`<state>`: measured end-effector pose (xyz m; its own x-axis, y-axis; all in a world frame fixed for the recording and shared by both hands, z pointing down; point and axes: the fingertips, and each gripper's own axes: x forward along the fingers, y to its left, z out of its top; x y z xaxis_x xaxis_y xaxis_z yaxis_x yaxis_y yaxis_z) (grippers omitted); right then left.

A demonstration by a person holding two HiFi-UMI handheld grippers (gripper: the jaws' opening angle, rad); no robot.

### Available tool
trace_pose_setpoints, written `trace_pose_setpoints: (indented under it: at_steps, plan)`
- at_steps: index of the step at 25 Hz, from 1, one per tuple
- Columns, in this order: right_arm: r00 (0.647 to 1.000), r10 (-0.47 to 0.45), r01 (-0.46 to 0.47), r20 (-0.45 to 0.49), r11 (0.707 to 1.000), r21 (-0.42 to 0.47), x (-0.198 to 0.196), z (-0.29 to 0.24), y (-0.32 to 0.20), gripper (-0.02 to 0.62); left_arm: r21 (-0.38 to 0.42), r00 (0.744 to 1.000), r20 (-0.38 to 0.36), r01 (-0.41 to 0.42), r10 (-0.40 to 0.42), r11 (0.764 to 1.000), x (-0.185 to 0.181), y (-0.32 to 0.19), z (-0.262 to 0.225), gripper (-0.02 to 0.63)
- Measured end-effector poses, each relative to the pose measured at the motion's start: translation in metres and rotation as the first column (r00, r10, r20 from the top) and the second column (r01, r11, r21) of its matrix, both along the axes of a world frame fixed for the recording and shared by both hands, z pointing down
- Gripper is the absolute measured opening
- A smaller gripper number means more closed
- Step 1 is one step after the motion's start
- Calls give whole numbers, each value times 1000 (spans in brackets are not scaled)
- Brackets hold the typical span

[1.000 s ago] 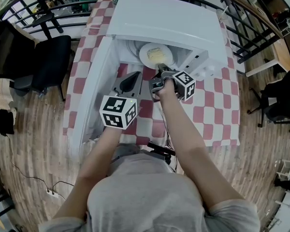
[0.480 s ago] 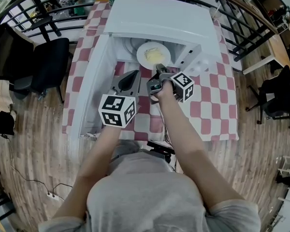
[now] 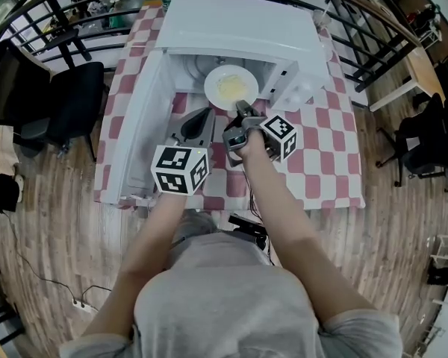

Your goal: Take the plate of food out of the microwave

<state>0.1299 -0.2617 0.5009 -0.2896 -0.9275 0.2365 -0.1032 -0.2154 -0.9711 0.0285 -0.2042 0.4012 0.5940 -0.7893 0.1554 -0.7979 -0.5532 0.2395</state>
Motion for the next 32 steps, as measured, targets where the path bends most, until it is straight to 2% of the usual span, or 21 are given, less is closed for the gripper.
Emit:
trace_pose_setpoints:
  at_steps: [15, 32]
  plan:
    - [1000, -25, 25, 9, 999, 36, -3, -24, 51, 31, 5, 1000, 5, -3, 3, 1000, -3, 24, -7, 2]
    - [1000, 9, -11, 18, 996, 86, -13, -48, 87, 31, 24, 1000, 7, -5, 5, 1000, -7, 43, -10, 2]
